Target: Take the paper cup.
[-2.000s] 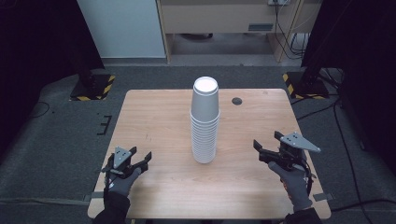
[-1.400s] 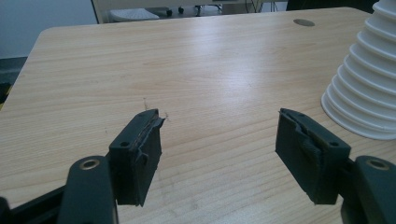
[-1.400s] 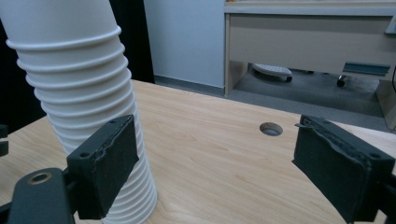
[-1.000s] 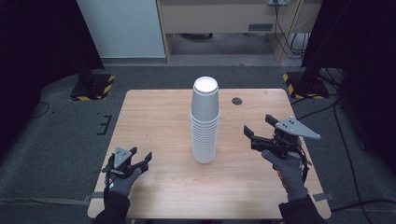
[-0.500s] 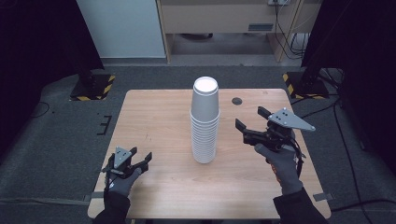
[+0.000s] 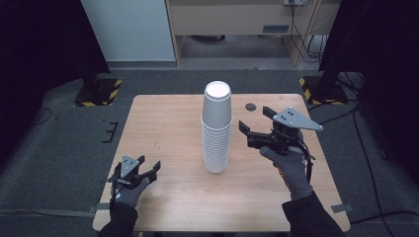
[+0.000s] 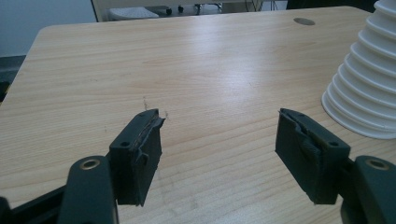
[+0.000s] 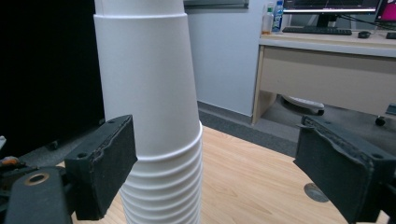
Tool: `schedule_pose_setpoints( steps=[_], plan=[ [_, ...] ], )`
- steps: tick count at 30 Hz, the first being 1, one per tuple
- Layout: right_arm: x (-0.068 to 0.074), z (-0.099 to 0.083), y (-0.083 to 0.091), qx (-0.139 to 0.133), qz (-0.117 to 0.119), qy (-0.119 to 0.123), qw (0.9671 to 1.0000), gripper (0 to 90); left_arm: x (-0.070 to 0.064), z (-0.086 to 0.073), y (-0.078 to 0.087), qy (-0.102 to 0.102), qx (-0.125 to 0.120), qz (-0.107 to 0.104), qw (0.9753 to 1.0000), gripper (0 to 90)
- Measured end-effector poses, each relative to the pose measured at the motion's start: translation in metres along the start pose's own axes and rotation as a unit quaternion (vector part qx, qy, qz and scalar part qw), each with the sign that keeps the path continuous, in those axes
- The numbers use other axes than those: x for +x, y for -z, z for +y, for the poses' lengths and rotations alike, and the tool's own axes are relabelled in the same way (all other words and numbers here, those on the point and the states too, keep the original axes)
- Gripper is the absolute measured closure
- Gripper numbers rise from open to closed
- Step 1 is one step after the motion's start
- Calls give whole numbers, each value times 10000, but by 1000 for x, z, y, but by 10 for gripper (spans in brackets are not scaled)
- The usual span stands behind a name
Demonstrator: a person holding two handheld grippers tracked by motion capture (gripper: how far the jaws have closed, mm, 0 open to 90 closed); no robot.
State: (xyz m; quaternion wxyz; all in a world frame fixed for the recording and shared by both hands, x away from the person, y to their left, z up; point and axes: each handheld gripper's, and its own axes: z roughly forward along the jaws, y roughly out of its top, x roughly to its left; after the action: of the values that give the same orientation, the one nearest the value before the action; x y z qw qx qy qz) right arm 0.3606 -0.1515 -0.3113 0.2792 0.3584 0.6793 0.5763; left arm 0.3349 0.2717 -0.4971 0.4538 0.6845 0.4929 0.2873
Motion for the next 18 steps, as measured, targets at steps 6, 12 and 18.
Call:
schedule_pose_setpoints(
  steps=[6,12,18],
  plan=[
    [5,5,-8,-5,62,18,10000,125,0,0,0,1,5,1,10000,301],
    [14,8,-17,-17,203,8,9998,122,0,0,0,12,20,-1,10000,300],
    [24,13,-24,-77,398,-8,9992,117,0,0,0,20,16,-6,10000,300]
  ],
)
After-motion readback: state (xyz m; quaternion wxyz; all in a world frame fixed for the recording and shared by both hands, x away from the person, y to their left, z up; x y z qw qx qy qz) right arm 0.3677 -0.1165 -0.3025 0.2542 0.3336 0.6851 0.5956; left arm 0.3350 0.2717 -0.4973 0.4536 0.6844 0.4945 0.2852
